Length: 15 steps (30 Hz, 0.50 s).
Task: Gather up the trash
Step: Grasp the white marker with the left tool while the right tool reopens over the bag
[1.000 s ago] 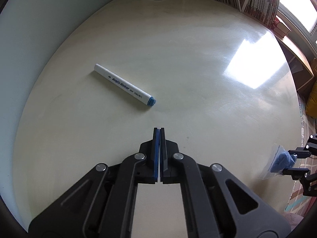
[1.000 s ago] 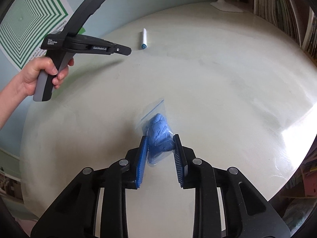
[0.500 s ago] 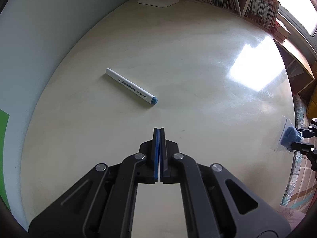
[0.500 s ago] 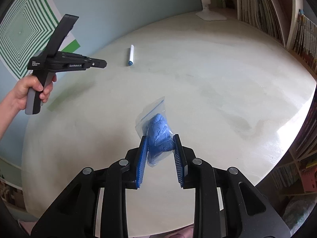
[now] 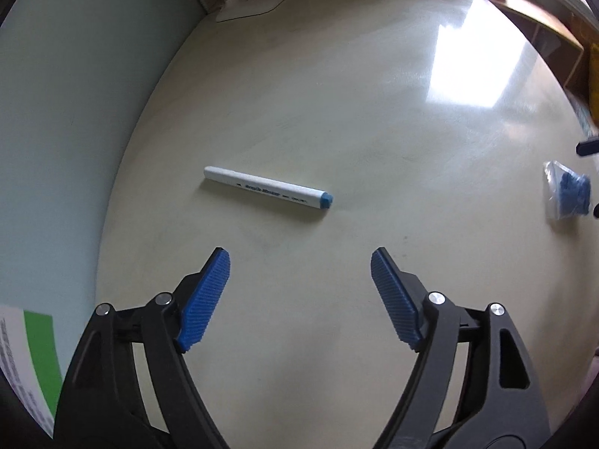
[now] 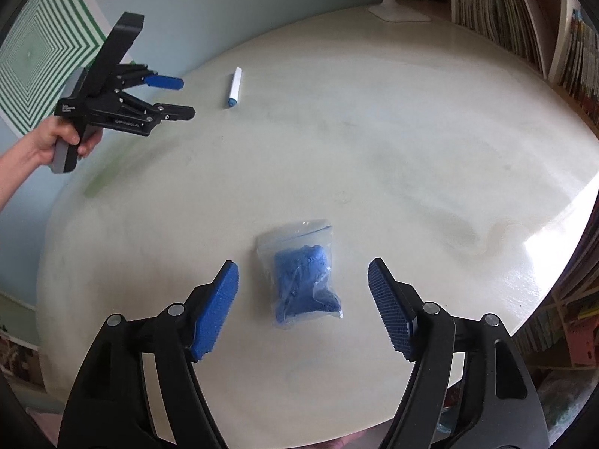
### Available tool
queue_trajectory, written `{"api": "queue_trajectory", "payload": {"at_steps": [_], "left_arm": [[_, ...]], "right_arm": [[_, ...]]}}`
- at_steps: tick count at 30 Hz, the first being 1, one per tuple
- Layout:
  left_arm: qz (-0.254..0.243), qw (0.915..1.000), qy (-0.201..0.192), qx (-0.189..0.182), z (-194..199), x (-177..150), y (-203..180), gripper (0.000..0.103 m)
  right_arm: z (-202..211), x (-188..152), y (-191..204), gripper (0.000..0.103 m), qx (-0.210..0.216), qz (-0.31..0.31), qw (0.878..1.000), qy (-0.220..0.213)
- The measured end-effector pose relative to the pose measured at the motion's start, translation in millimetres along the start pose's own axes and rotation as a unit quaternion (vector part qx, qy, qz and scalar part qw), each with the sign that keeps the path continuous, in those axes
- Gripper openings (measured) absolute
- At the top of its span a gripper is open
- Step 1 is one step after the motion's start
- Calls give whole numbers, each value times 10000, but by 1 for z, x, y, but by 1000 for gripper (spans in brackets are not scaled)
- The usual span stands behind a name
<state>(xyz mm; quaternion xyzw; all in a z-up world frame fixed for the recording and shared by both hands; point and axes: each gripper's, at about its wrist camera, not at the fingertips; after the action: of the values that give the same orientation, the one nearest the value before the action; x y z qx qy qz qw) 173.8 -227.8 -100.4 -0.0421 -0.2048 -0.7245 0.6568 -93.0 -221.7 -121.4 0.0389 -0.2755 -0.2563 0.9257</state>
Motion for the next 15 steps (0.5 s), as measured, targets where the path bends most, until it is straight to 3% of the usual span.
{"api": "queue_trajectory", "payload": {"at_steps": [9,12,15], "left_arm": [[-1370,9904,-151,79,-35,21,13,83],[-2030,9787,-287,-51,-47,22,9,84],[-2672,9622,-510,-95,-49,28,7,91]], "right_arm": [[-22,7,-1,73,-57,-6,9999,161],[-27,11,-2,73,-100,13,9999,78],[-31,19,-5,72,-90,37,9999,56]]}}
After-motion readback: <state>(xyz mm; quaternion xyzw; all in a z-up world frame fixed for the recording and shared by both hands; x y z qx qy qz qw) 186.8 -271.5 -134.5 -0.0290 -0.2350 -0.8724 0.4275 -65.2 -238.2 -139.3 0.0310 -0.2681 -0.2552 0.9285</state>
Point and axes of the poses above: each gripper's, at about its wrist camera, not at the fingertips, and z roughly against the way its jaws point, y to its left, x to its top
